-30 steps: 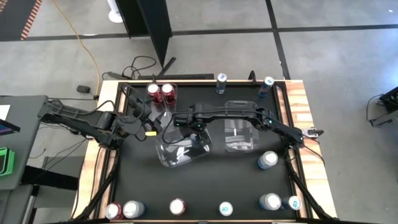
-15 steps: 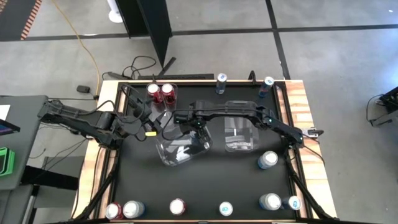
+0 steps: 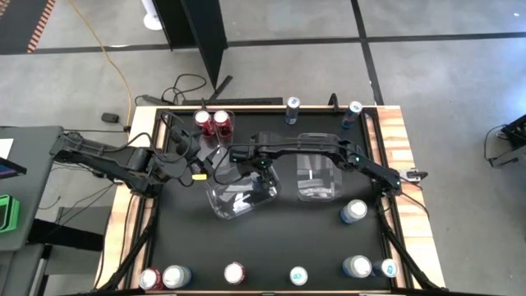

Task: Sort soda cans
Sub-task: Put the top white blue soda can into the middle transparent bin

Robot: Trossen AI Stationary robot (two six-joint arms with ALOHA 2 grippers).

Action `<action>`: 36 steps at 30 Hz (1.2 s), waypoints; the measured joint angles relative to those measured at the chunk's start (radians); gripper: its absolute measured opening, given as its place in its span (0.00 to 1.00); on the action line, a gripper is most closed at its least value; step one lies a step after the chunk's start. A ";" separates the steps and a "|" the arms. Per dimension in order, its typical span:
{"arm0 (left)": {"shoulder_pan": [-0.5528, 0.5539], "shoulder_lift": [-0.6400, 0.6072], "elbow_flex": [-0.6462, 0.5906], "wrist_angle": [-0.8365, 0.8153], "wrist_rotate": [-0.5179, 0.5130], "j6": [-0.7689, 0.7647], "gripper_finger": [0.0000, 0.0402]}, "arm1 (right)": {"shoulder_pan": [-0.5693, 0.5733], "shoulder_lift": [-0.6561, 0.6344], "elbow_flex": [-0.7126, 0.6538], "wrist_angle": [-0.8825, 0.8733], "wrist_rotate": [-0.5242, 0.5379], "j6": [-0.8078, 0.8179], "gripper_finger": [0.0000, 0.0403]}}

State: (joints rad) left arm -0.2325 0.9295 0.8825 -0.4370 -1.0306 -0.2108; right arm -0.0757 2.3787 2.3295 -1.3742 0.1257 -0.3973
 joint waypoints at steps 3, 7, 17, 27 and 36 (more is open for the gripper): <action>0.000 0.000 0.000 -0.001 0.000 0.000 0.84 | -0.001 0.000 0.000 -0.001 0.000 0.000 0.92; 0.000 0.000 0.000 -0.001 0.000 0.000 0.84 | 0.000 0.000 0.000 -0.002 0.000 -0.003 0.93; 0.000 0.000 0.000 -0.002 0.000 0.000 0.84 | 0.001 -0.001 0.026 -0.021 0.015 -0.018 0.93; 0.000 0.000 0.000 -0.005 0.000 0.000 0.84 | 0.001 -0.029 0.026 -0.021 0.063 -0.023 0.93; 0.000 0.000 0.000 -0.018 0.000 -0.011 0.84 | 0.001 -0.072 0.026 0.021 0.063 -0.040 0.93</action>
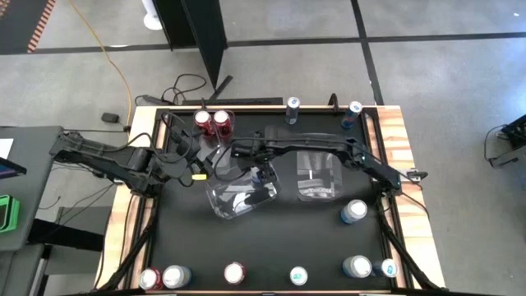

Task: Sort soda cans
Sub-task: Put the top white blue soda can into the middle transparent bin, then put the top left blue soda can into the right transparent bin

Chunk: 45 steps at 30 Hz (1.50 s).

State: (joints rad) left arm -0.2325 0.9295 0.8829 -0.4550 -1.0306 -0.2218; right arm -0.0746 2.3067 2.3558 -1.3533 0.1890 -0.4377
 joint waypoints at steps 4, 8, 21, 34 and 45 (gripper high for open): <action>0.000 0.000 0.000 -0.004 0.000 -0.002 0.84 | 0.000 -0.003 0.000 -0.005 0.000 0.000 0.93; 0.000 0.000 0.000 -0.005 0.000 -0.003 0.84 | 0.000 -0.003 0.000 -0.033 0.000 0.003 0.93; 0.000 0.005 0.000 -0.005 0.000 -0.002 0.84 | -0.015 -0.113 0.000 -0.024 -0.001 -0.015 0.92; 0.000 0.005 0.000 -0.004 0.000 -0.003 0.84 | -0.400 -0.256 -0.004 -0.005 -0.127 0.101 0.91; 0.000 0.005 0.000 -0.004 0.000 -0.003 0.84 | -0.652 -0.141 -0.005 -0.003 -0.218 0.171 0.91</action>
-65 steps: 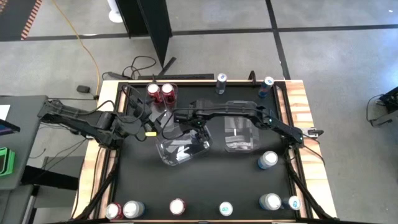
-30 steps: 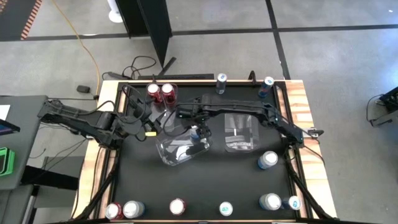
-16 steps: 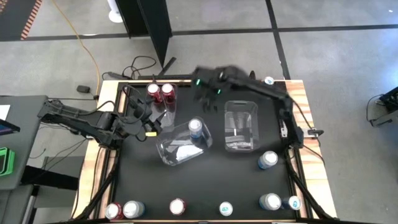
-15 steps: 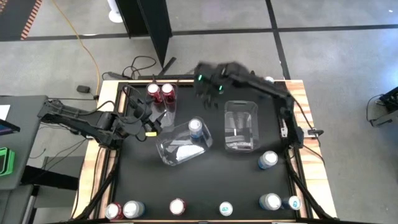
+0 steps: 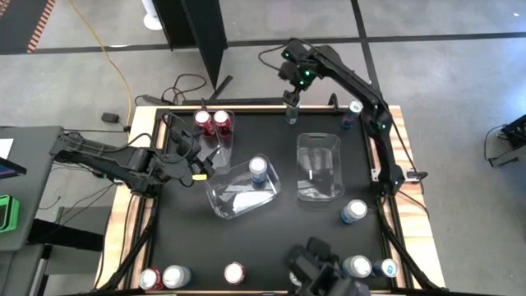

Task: Sort soda cans
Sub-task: Put the top left blue soda can into the right transparent bin

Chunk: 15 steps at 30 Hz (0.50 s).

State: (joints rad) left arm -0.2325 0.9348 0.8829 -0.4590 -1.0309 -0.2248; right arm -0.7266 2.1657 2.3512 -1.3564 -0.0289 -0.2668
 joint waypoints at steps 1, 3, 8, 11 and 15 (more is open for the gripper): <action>0.000 0.000 0.000 0.000 0.000 0.001 0.84 | -0.011 0.016 0.000 -0.002 -0.001 0.004 0.91; 0.000 0.000 0.000 0.000 0.000 0.002 0.84 | -0.027 0.049 0.000 -0.005 -0.004 0.006 0.91; 0.000 0.000 0.000 -0.001 0.000 0.003 0.84 | -0.040 0.112 0.000 -0.002 -0.015 0.002 0.91; 0.000 0.000 0.000 -0.001 0.000 0.003 0.84 | -0.041 0.138 0.000 -0.001 -0.026 0.000 0.91; 0.000 0.000 0.000 -0.001 0.000 0.003 0.84 | -0.041 0.167 0.000 -0.008 -0.030 -0.003 0.91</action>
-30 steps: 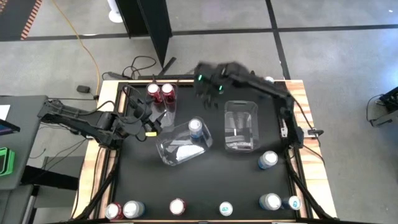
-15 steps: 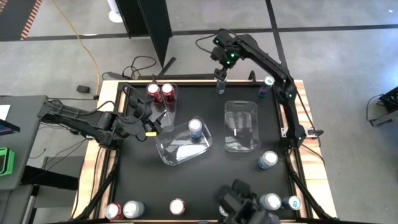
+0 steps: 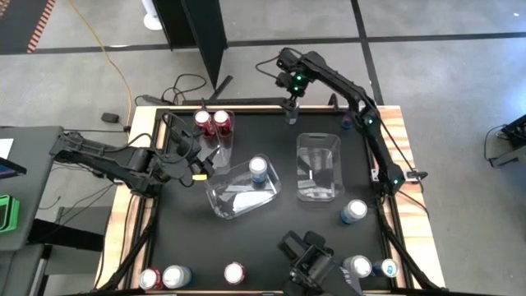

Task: Sort soda cans
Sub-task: Put the top left blue soda can into the right transparent bin

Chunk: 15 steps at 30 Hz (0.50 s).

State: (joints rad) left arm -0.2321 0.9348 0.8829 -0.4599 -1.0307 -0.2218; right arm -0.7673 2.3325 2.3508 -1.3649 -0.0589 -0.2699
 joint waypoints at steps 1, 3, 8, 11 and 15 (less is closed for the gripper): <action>0.000 0.000 0.000 0.000 0.000 0.000 0.84 | 0.000 0.007 0.000 -0.003 0.000 0.000 0.91; 0.000 0.000 0.000 0.000 0.000 0.000 0.84 | -0.001 0.015 0.000 -0.013 0.001 -0.001 0.91; 0.000 0.000 0.000 -0.001 0.000 0.000 0.84 | -0.002 0.013 0.000 -0.024 0.000 0.000 0.91; 0.000 0.000 0.000 -0.001 0.000 0.000 0.84 | -0.005 0.014 0.000 -0.045 0.000 0.000 0.91; 0.000 0.000 0.000 -0.001 0.000 0.000 0.84 | -0.005 0.012 -0.020 -0.027 -0.018 0.000 0.91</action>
State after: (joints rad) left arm -0.2322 0.9348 0.8829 -0.4610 -1.0306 -0.2215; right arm -0.7723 2.3448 2.3313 -1.3918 -0.0771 -0.2694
